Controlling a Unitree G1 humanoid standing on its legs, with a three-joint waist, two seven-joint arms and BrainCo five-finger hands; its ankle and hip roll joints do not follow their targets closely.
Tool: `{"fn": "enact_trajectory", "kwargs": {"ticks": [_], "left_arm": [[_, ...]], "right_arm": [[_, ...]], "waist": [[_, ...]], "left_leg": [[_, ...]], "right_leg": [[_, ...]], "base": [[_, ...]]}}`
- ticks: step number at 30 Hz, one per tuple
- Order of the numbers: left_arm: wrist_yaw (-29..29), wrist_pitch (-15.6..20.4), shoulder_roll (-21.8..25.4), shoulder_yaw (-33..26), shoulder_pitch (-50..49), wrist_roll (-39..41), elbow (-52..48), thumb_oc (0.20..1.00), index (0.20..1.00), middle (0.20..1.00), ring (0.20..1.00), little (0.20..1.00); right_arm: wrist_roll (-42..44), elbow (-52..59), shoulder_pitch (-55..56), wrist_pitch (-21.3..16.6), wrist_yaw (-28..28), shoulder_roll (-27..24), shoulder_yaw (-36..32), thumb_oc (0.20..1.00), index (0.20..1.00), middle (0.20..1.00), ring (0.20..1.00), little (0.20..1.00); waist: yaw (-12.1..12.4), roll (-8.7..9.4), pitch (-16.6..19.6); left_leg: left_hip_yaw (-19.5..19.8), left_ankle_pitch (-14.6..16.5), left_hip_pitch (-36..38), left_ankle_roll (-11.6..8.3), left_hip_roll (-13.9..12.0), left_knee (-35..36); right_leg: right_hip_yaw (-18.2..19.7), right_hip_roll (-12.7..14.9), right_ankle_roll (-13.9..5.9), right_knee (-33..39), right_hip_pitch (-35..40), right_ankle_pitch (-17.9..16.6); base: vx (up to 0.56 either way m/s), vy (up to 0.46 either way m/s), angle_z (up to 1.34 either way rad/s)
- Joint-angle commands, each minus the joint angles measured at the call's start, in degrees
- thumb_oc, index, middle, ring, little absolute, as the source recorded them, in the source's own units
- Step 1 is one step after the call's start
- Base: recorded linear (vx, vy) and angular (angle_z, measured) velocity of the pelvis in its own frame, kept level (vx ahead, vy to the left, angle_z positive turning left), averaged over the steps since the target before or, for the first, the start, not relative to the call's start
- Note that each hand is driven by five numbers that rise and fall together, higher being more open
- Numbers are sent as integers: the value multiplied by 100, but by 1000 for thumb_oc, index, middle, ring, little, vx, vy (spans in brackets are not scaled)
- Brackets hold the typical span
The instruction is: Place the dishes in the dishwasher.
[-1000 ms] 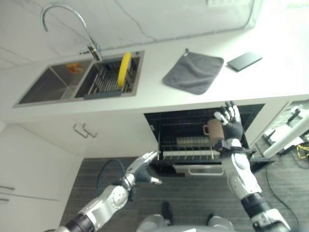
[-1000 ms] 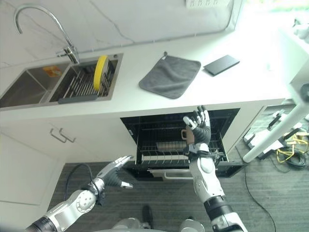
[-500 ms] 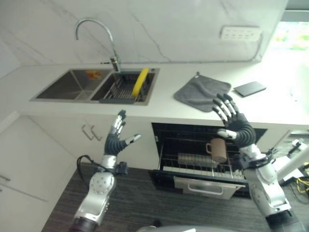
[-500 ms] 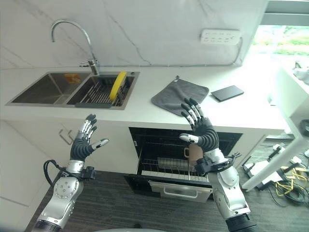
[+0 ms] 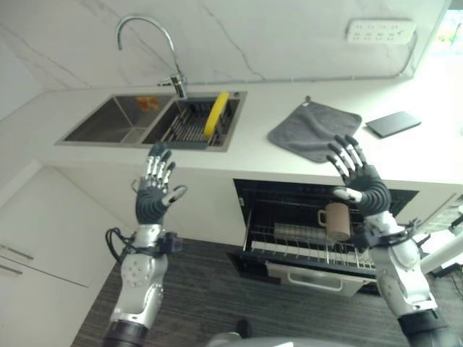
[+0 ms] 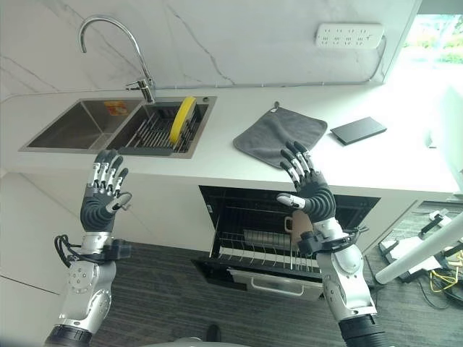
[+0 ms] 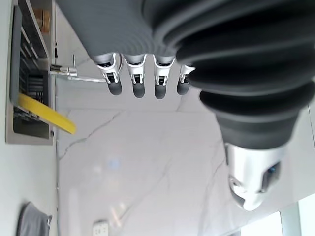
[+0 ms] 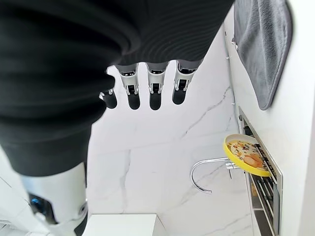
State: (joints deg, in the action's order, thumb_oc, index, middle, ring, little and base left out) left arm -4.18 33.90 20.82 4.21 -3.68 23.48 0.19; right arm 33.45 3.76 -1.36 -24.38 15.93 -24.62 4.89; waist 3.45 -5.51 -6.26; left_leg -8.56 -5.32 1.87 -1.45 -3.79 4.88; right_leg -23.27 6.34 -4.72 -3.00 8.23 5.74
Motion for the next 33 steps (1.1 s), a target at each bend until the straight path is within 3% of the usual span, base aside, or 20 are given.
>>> {"fn": "enact_trajectory", "kwargs": {"ticks": [1, 5, 7, 12, 13, 16, 17, 19, 21, 26, 29, 33], "left_arm": [[9, 363, 294, -283, 295, -160, -306, 1000, 1000, 1000, 1000, 1000], [71, 299, 239, -345, 213, -28, -441, 1000, 1000, 1000, 1000, 1000], [152, 342, 225, -304, 203, -11, -451, 1000, 1000, 1000, 1000, 1000], [140, 427, 259, -378, 167, -34, -541, 1000, 1000, 1000, 1000, 1000], [295, 385, 335, -383, 274, 96, -493, 1000, 1000, 1000, 1000, 1000], [543, 276, 423, -206, 460, -62, -378, 1000, 1000, 1000, 1000, 1000], [511, 176, 411, -45, 520, -333, -378, 1000, 1000, 1000, 1000, 1000], [329, 102, 478, 4, 501, -531, -421, 1000, 1000, 1000, 1000, 1000], [115, 6, 555, -11, 519, -719, -505, 1000, 1000, 1000, 1000, 1000], [-102, -156, 690, -121, 657, -662, -493, 1000, 1000, 1000, 1000, 1000], [-13, -180, 620, -187, 646, -640, -456, 1000, 1000, 1000, 1000, 1000], [69, -72, 461, -160, 529, -650, -402, 1000, 1000, 1000, 1000, 1000]], "right_arm": [[433, 403, -266, -366, 225, 224, -225, 1000, 1000, 1000, 1000, 1000], [332, 481, -92, -361, 192, 256, -354, 1000, 1000, 1000, 1000, 1000], [227, 493, -38, -322, -178, 194, -478, 1000, 1000, 1000, 1000, 1000], [396, 486, -202, -265, -305, 130, -648, 1000, 1000, 1000, 1000, 1000], [294, 506, -208, -323, -547, 133, -770, 1000, 1000, 1000, 1000, 1000], [255, 628, -25, -495, -903, 270, -1027, 1000, 1000, 1000, 1000, 1000], [288, 738, 178, -555, -953, 395, -1154, 1000, 1000, 1000, 1000, 1000], [493, 825, 285, -490, -725, 446, -1230, 1000, 1000, 1000, 1000, 1000], [615, 871, 257, -448, -579, 419, -1230, 1000, 1000, 1000, 1000, 1000], [844, 862, 103, -538, -594, 262, -1065, 1000, 1000, 1000, 1000, 1000], [865, 753, 63, -588, -469, 316, -1000, 1000, 1000, 1000, 1000, 1000], [915, 650, 3, -470, -360, 341, -961, 1000, 1000, 1000, 1000, 1000]], "waist": [[1, 392, -204], [-56, 466, -251], [-86, 510, -311], [-110, 382, -369], [-173, 365, -393], [-305, 382, -422], [-379, 409, -457], [-407, 429, -491], [-412, 377, -525], [-438, 338, -474], [-426, 376, -426], [-411, 436, -356]], "left_leg": [[-230, 585, 320, -476, -562, -638], [-441, 936, 150, -376, -348, -1334], [-439, 956, -8, -378, -483, -1654], [317, 709, 93, -517, -921, -1586], [323, 1052, 104, -440, -810, -1640], [139, 1356, 69, -250, -514, -1738], [89, 1495, 106, -48, -280, -1729], [-147, 1517, 245, 84, -99, -1530], [-390, 1427, 353, 175, -6, -1218], [-555, 1261, 495, 292, 422, -681], [-489, 1286, 501, 331, 591, -658], [-639, 1281, 466, 267, 602, -778]], "right_leg": [[272, 168, -90, 190, -93, -184], [265, 238, -36, -43, -138, -116], [315, 311, -22, -116, -167, -132], [923, 577, -175, -513, -451, -14], [1004, 862, -364, -751, -574, 0], [963, 1290, -577, -1045, -636, -50], [977, 1487, -606, -1324, -787, -338], [827, 1542, -624, -1524, -1070, -710], [599, 1302, -632, -1734, -1290, -722], [185, 254, -515, -1923, -1491, -568], [106, 100, -436, -1780, -1512, -563], [49, -51, -231, -1056, -1151, -371]], "base": [[72, 1, 2], [60, 52, 2], [53, 197, 10], [36, 535, -35], [40, 711, -64], [47, 564, -11], [28, 525, 24], [-42, 401, -4], [-106, 284, -41], [-70, 192, -52], [-2, -6, -22], [4, -94, 7]]}}
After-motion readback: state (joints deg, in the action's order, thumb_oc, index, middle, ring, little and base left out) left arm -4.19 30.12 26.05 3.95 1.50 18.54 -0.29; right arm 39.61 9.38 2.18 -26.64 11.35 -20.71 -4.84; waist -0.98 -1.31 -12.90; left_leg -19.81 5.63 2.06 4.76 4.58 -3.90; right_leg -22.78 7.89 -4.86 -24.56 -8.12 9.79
